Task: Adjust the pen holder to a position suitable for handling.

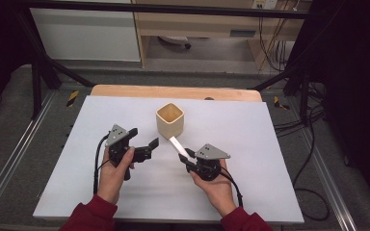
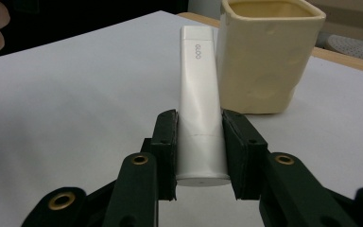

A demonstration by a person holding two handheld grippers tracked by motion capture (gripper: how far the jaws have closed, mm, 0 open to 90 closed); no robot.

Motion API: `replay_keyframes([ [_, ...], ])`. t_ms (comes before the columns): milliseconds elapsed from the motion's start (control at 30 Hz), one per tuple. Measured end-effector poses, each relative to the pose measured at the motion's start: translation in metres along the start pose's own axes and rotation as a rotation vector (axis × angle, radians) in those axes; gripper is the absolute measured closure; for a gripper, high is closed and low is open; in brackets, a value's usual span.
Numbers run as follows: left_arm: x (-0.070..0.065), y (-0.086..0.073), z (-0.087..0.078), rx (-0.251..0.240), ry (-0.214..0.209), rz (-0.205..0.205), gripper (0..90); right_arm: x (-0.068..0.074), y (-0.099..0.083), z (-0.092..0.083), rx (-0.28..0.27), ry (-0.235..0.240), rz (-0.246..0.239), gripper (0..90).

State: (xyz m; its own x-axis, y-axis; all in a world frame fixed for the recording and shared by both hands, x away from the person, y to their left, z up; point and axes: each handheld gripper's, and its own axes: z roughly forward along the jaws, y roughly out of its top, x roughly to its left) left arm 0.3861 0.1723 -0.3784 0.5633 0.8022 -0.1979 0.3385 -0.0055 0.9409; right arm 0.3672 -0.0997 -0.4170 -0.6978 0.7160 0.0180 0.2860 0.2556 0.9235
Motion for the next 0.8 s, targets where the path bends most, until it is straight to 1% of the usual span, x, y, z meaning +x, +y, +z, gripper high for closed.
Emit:
replay_keyframes([
  [167,-0.004,-0.001,-0.001,0.0,-0.01,-0.003,6.5,0.004,0.002,-0.001,-0.024,0.01,-0.006,67.3],
  [300,-0.005,-0.001,-0.002,-0.007,-0.01,0.0,6.4,0.009,0.005,-0.002,-0.049,0.02,-0.013,67.3],
  [367,-0.005,0.0,-0.002,-0.012,-0.01,0.0,6.4,0.009,0.006,-0.003,-0.053,0.023,-0.015,67.3],
  [400,-0.005,0.0,-0.002,-0.014,-0.012,-0.002,6.2,0.01,0.007,-0.003,-0.063,0.027,-0.013,67.3],
  [500,-0.006,-0.001,0.0,-0.014,-0.018,-0.007,6.0,0.012,0.007,-0.002,-0.07,0.032,-0.017,67.3],
  [533,-0.007,-0.001,0.001,-0.013,-0.02,-0.016,6.0,0.013,0.007,-0.002,-0.075,0.037,-0.018,67.3],
  [567,-0.008,-0.001,0.003,-0.013,-0.026,-0.022,6.0,0.013,0.007,-0.002,-0.075,0.037,-0.018,67.3],
  [667,-0.013,-0.002,0.003,-0.012,-0.045,-0.02,6.1,0.015,0.008,-0.003,-0.087,0.038,-0.016,67.3],
  [733,-0.014,-0.002,0.002,-0.021,-0.063,-0.039,6.1,0.015,0.009,-0.004,-0.093,0.04,-0.016,67.3],
  [800,-0.015,-0.002,0.002,-0.028,-0.07,-0.05,6.1,0.016,0.009,-0.004,-0.096,0.039,-0.015,67.3],
])
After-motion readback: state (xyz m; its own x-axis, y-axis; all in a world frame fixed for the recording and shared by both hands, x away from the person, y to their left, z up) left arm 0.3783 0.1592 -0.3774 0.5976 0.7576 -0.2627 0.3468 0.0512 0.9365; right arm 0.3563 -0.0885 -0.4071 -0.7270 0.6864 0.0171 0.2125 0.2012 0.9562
